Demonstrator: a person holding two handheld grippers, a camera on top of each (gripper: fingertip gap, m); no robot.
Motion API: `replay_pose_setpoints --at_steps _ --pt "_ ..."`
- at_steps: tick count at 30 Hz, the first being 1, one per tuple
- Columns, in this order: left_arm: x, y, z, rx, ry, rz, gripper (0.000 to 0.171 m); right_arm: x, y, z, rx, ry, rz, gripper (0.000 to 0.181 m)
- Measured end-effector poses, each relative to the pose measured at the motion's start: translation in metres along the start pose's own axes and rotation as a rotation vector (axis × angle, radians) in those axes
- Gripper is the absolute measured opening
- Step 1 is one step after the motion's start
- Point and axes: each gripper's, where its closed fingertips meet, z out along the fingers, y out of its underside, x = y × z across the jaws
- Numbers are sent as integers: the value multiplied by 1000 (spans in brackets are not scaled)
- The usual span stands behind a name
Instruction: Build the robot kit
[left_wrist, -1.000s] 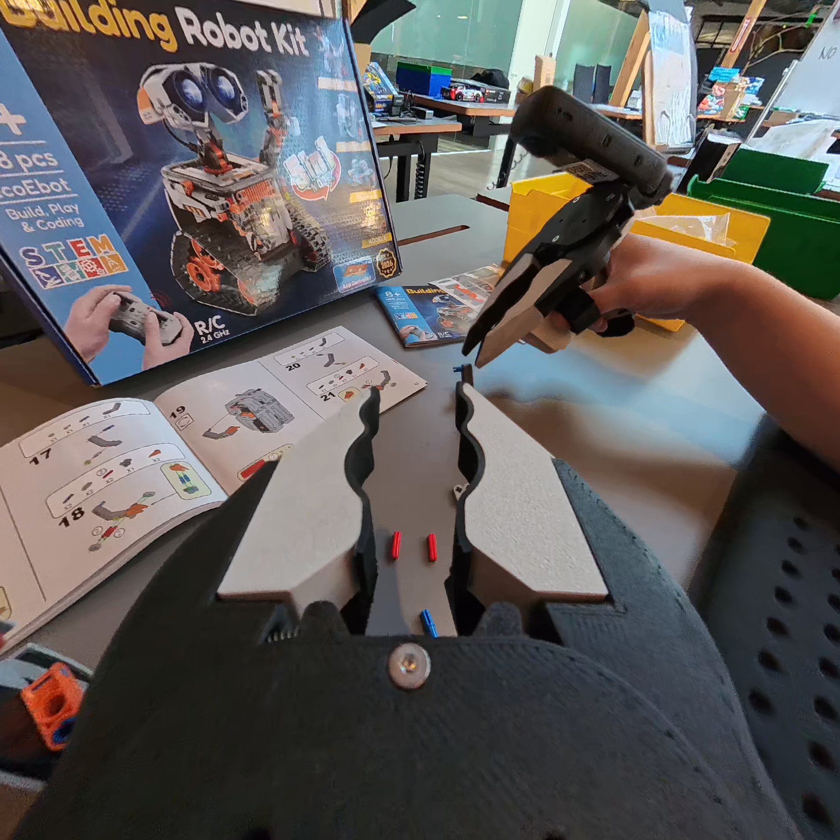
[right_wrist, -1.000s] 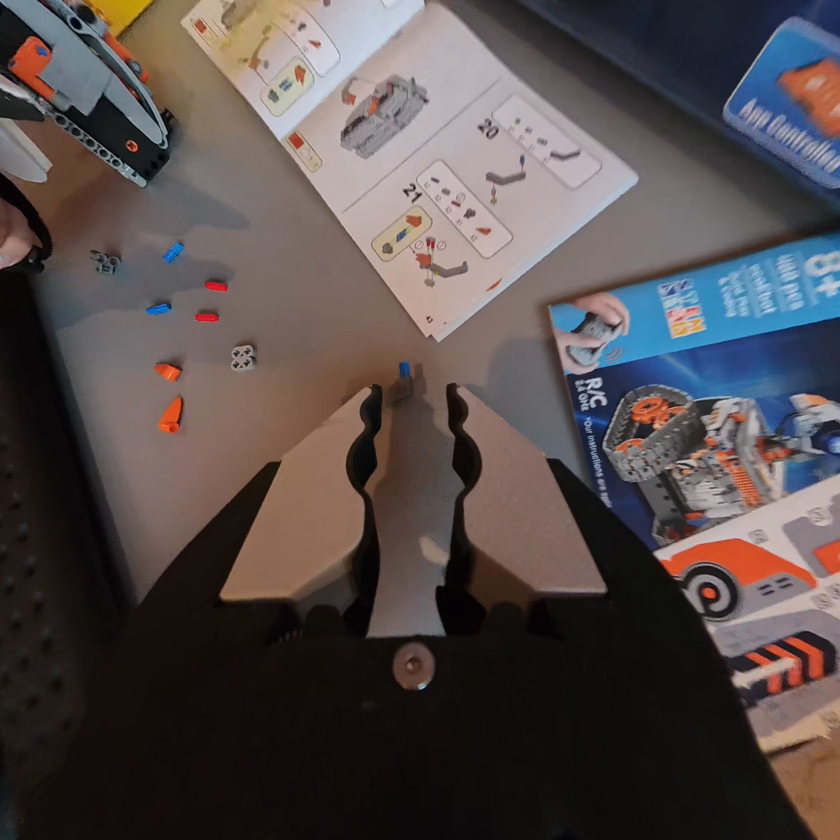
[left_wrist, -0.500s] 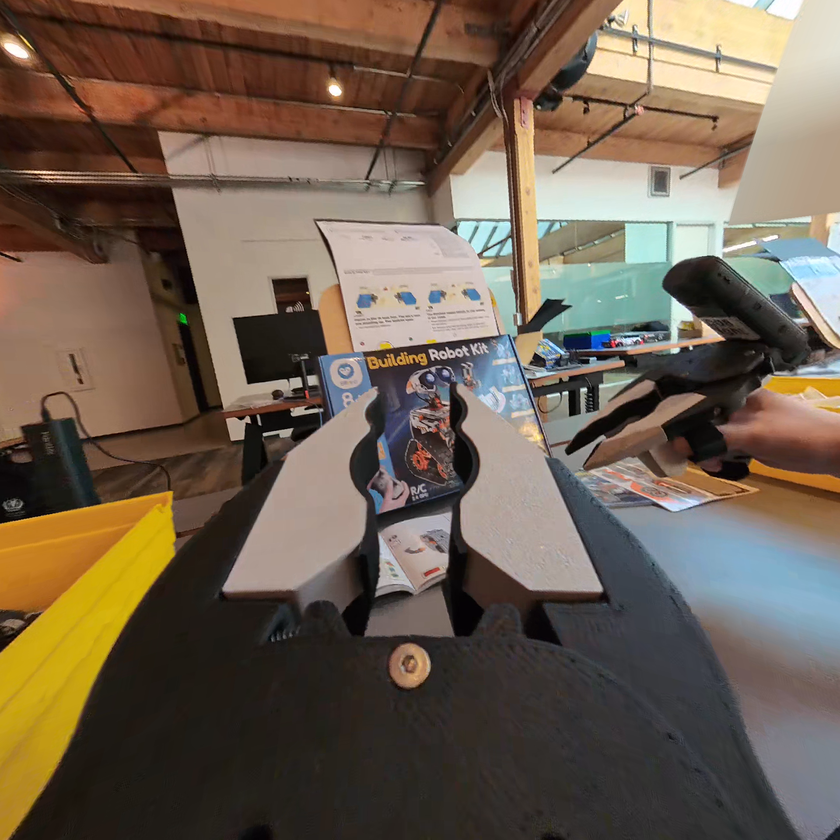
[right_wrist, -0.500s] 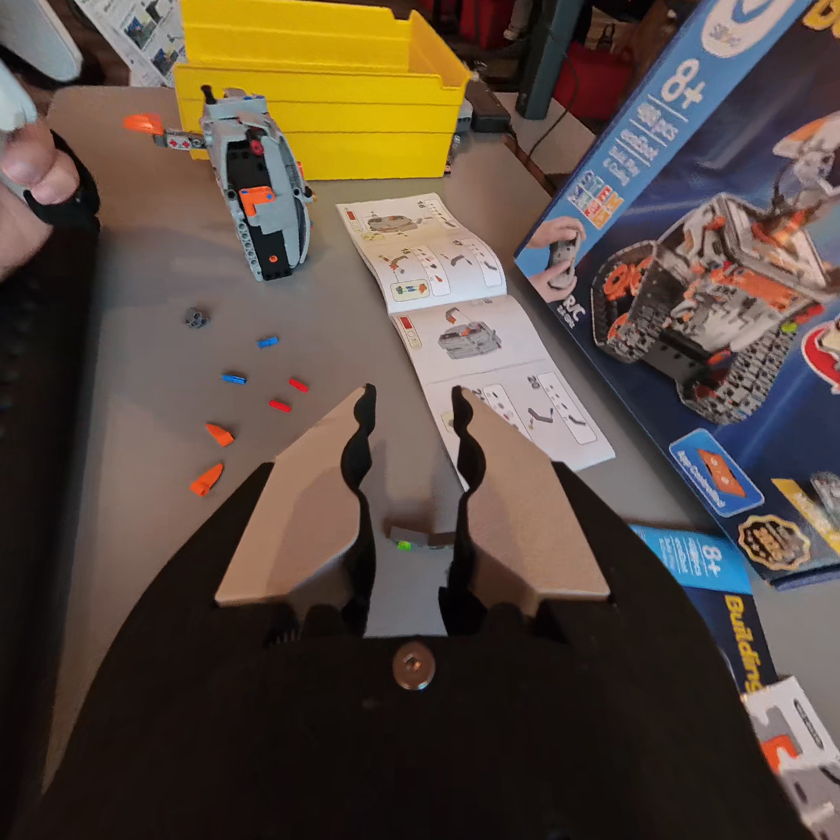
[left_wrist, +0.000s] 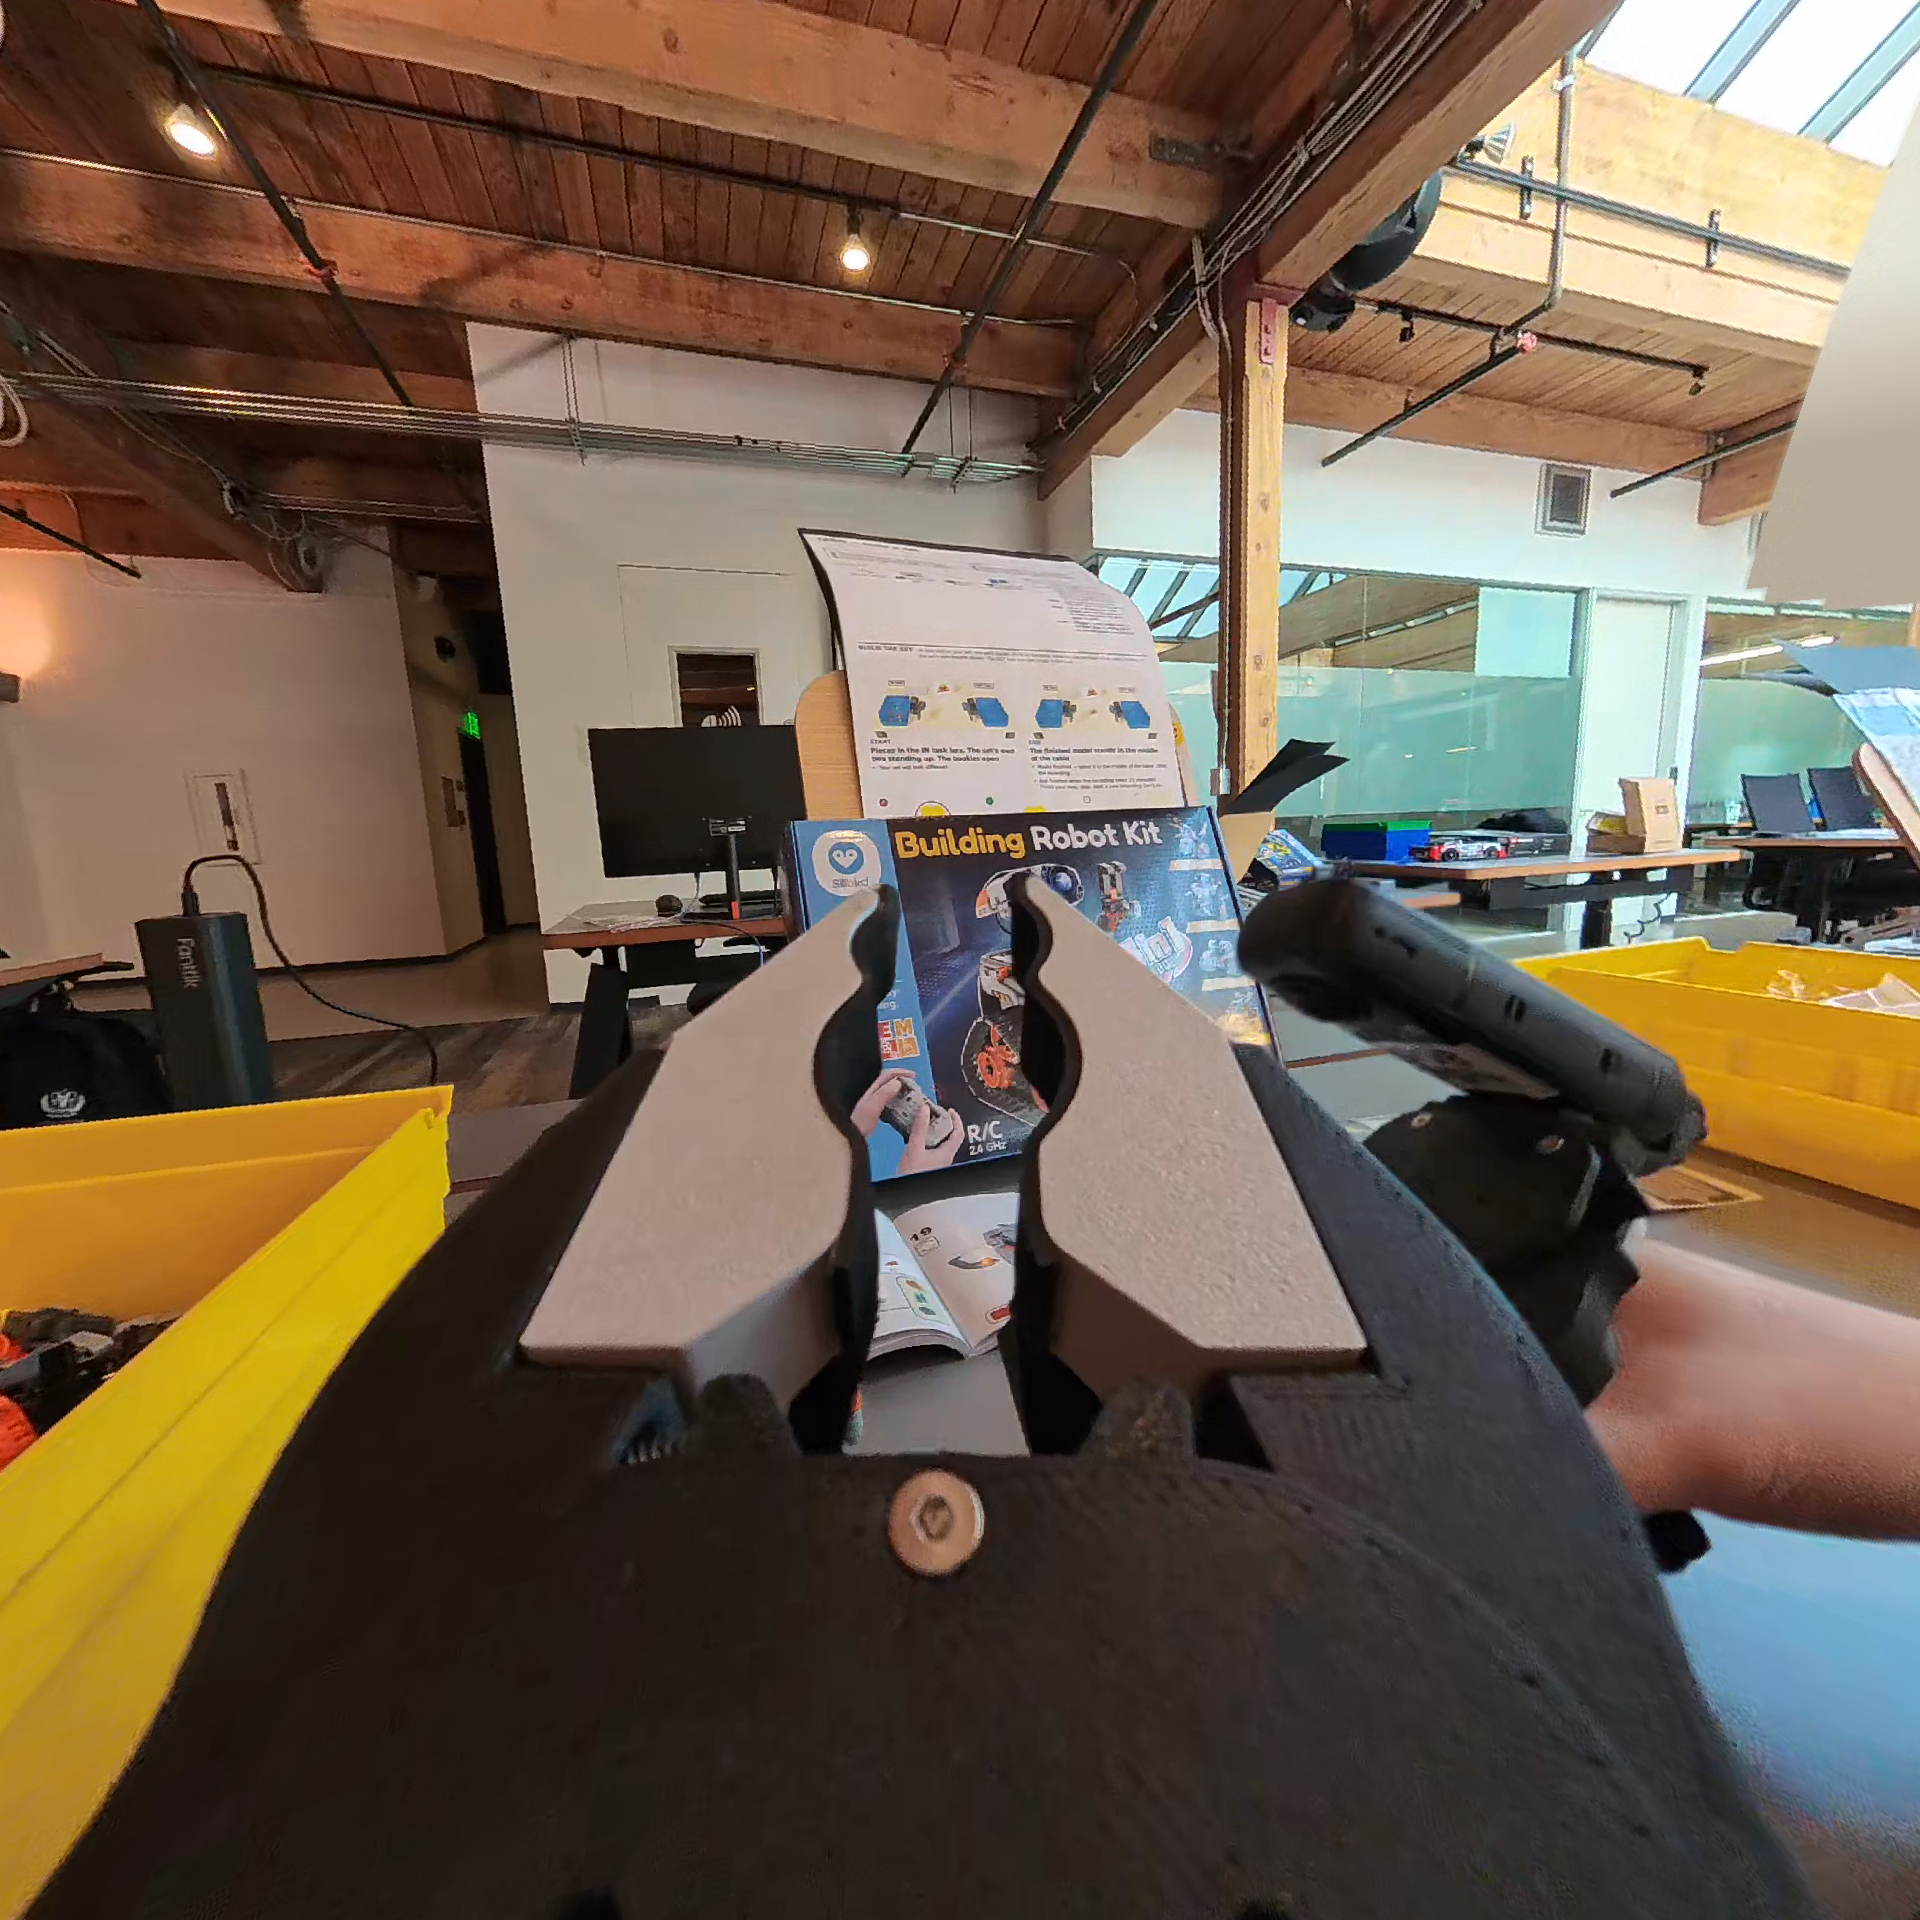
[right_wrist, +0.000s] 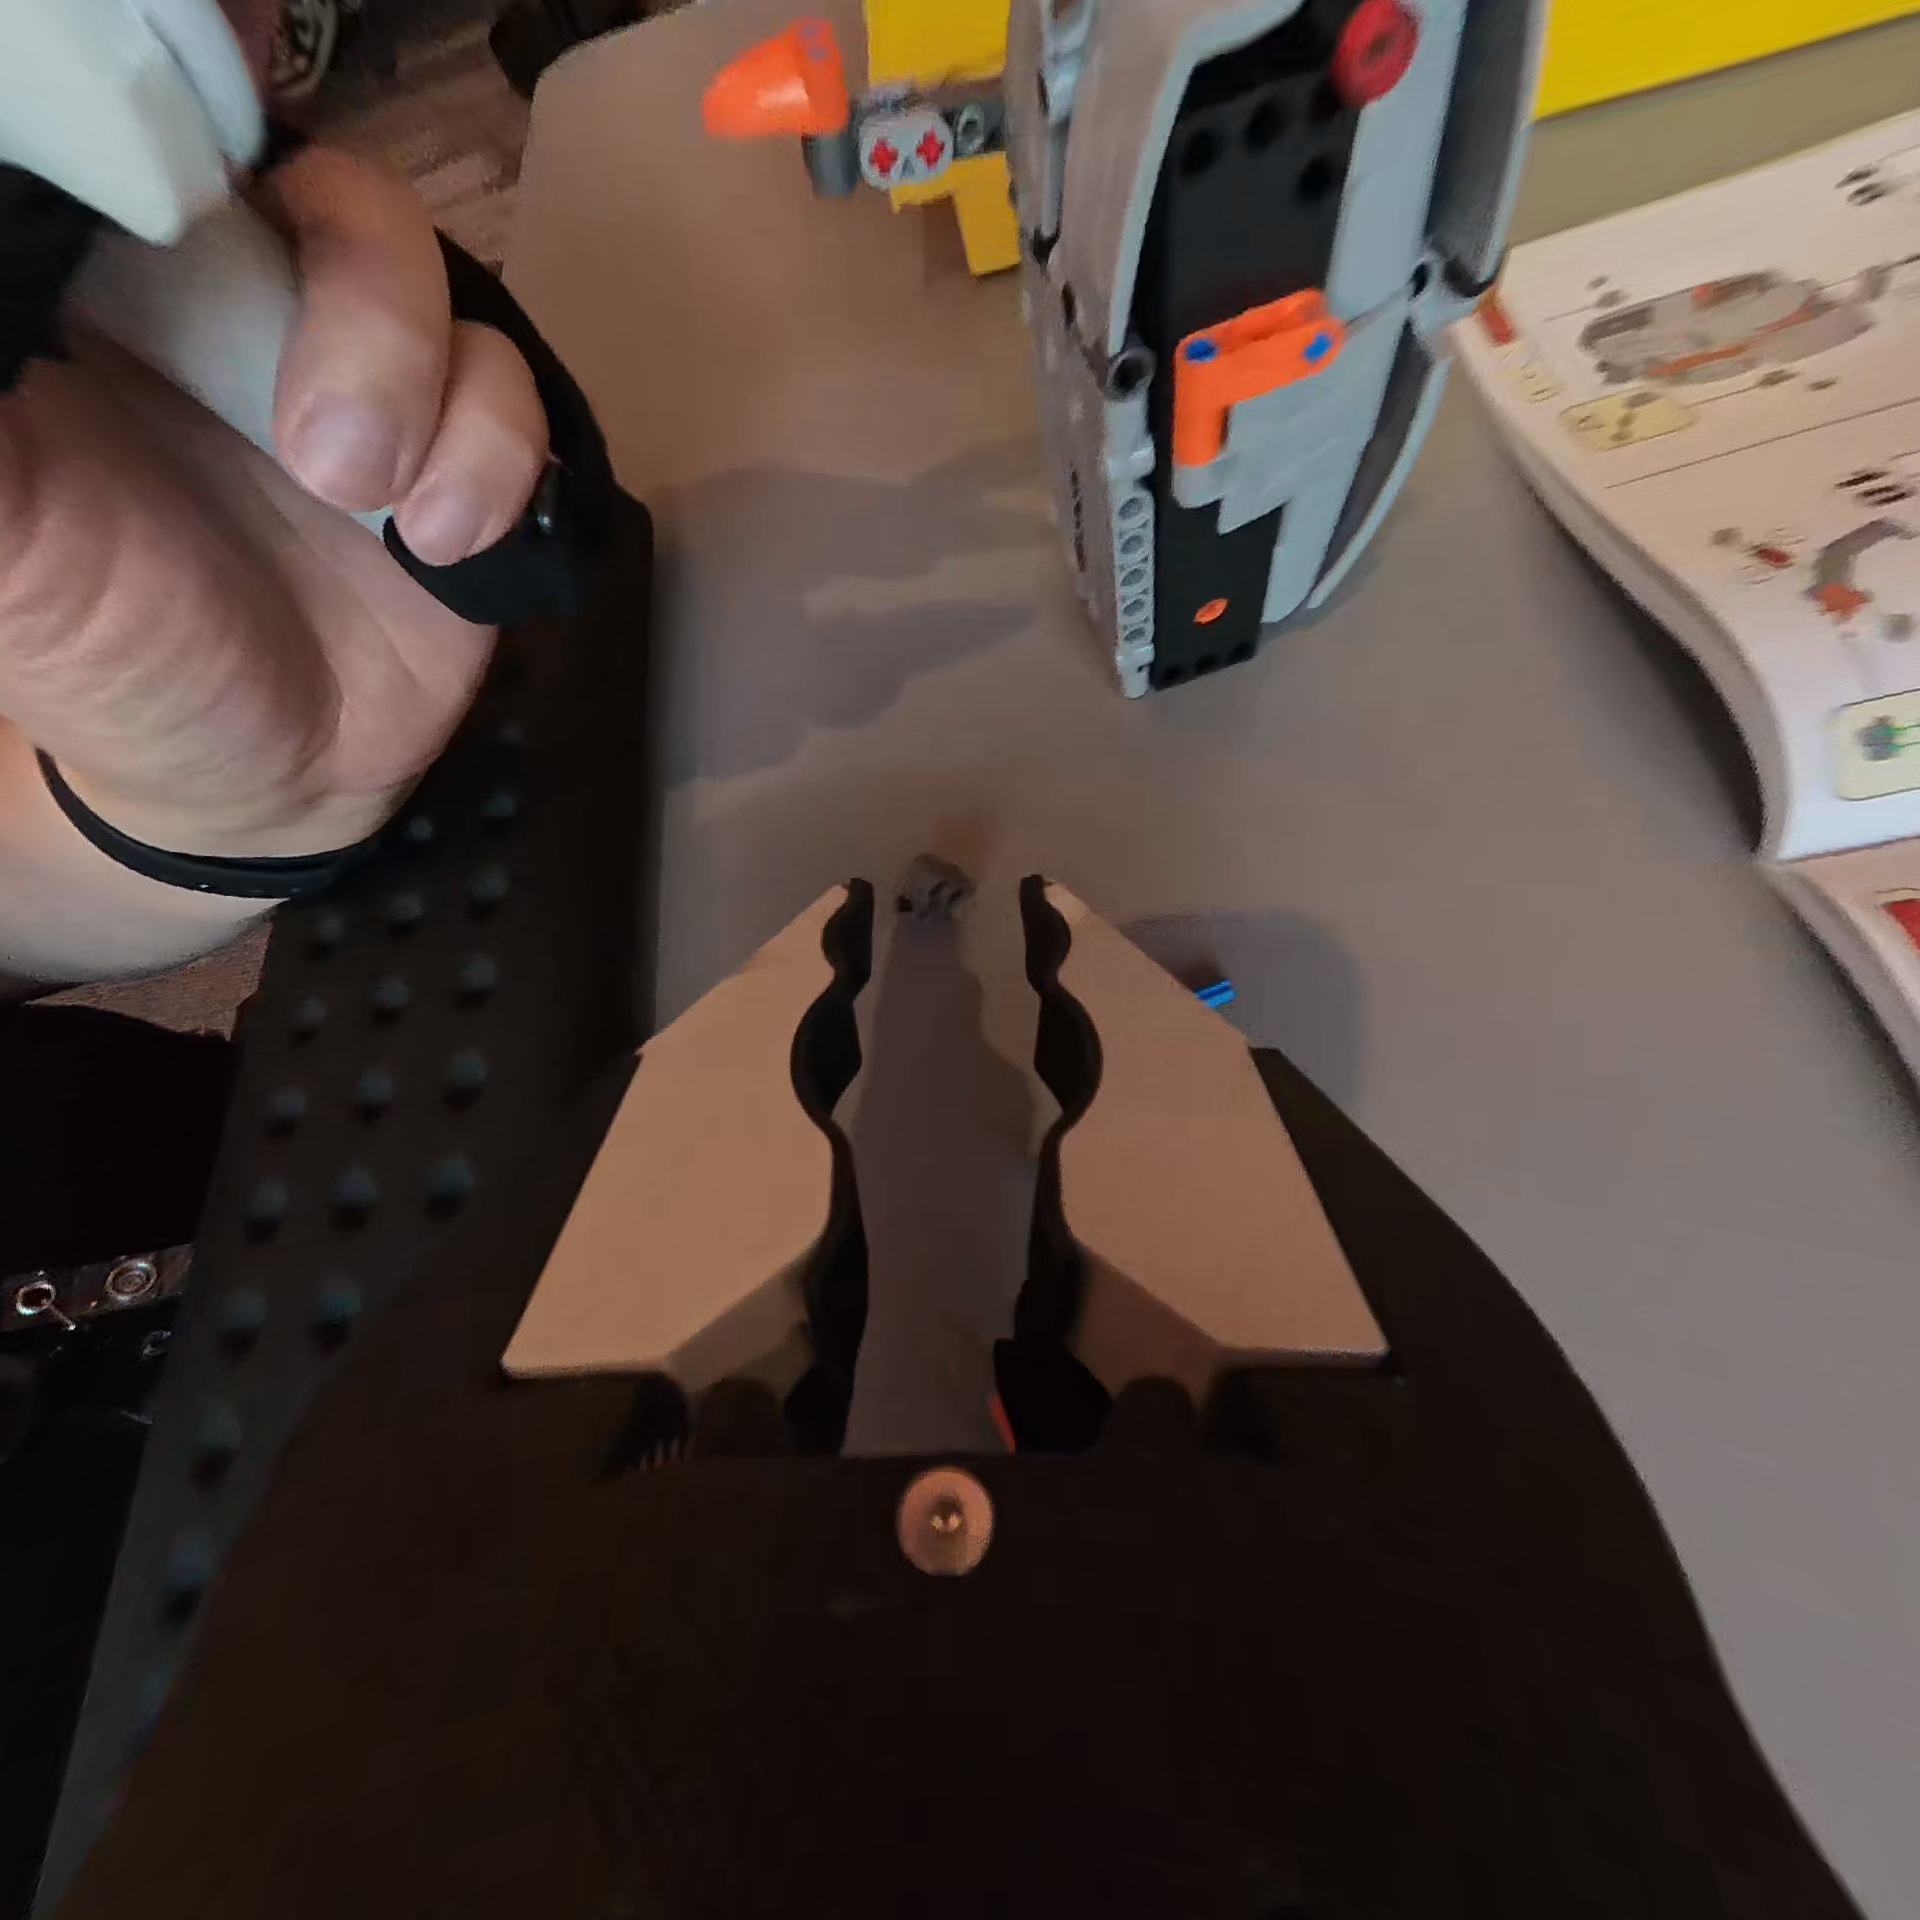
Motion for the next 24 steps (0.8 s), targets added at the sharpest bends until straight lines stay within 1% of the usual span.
replay_pose_setpoints --at_steps 2,6,11,14,17,24 --pt "-1 1 1 -5 0 -8 19 0 6 9 -33 16 25 30" --pt "0 1 0 -6 -1 -4 19 -6 6 19 -55 58 93 31" --pt "-2 1 0 -5 -3 -16 18 -10 12 28 -117 175 18 30" --pt "-2 4 0 -16 -1 -24 18 -7 12 28 -129 212 -13 25" --pt "-1 5 1 -21 1 -23 18 -4 13 27 -132 219 -20 16" --pt "-1 6 1 -31 4 -17 16 -7 18 23 -136 138 17 13"
